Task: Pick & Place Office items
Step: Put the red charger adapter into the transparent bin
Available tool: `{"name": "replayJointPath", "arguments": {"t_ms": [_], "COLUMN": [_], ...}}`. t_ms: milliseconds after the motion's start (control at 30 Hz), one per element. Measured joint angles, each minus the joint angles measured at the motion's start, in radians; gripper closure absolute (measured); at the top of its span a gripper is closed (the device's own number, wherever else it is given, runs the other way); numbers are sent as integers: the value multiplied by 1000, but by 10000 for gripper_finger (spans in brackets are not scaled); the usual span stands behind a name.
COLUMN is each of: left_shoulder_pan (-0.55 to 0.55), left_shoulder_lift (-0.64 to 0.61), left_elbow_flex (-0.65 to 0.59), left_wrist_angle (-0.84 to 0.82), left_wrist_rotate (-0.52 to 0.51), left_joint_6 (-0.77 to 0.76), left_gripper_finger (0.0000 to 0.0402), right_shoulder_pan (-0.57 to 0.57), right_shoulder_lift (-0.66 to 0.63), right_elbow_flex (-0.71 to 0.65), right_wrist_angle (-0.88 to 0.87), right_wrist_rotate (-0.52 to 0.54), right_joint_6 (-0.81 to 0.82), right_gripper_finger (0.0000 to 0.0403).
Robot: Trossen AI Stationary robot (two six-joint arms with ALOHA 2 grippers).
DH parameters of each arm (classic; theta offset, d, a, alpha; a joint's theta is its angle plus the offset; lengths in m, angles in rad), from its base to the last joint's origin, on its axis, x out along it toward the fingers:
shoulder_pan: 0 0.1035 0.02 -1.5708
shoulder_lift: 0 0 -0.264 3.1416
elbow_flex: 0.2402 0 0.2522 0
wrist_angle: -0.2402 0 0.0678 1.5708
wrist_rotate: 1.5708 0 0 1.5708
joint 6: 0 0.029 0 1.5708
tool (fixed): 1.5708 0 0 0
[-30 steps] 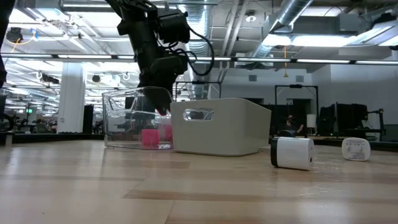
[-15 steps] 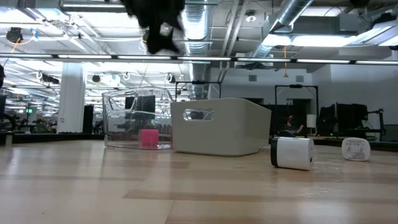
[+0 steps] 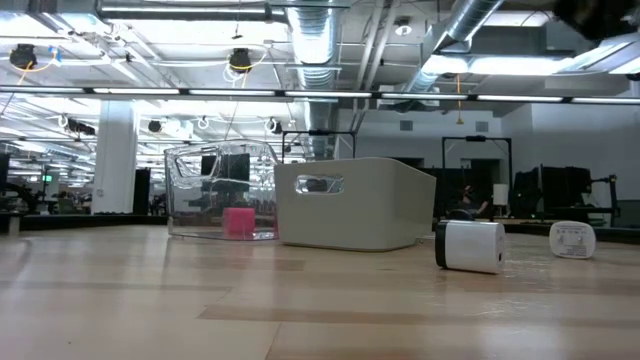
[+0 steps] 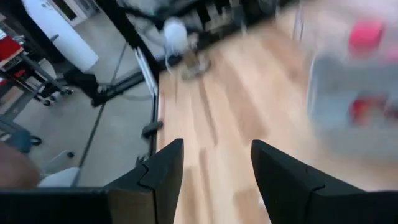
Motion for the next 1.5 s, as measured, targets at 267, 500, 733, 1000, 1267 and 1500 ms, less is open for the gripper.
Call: {"name": "replayJointPath", "arguments": {"t_ms": [267, 500, 733, 1000, 1267, 1500], "left_shoulder_pan": [-76, -76, -105, -133, -127, -93], "left_shoulder_lift": [41, 63, 59, 36, -10, -21], "left_elbow_flex": [0, -20, -21, -20, -20, -20], "left_wrist_angle": [97, 114, 98, 56, -153, -219], "left_wrist_rotate": [-438, -456, -858, -968, -1026, -1041], "left_joint_6": [143, 137, 140, 141, 9, -50], "left_gripper_finger": [174, 167, 165, 164, 164, 164], "right_shoulder_pan": [51, 47, -27, -104, -149, -143], "right_shoulder_lift": [244, 404, 589, 782, 843, 843], "right_elbow_flex": [22, 223, 510, 784, 910, 891], "right_wrist_angle": [-4, -44, -502, -856, -989, -1045], "right_wrist_rotate": [-222, -311, -477, -668, -716, -719], "right_joint_6": [479, 553, 646, 686, 825, 926], "right_gripper_finger": [214, 175, 158, 141, 125, 113]}}
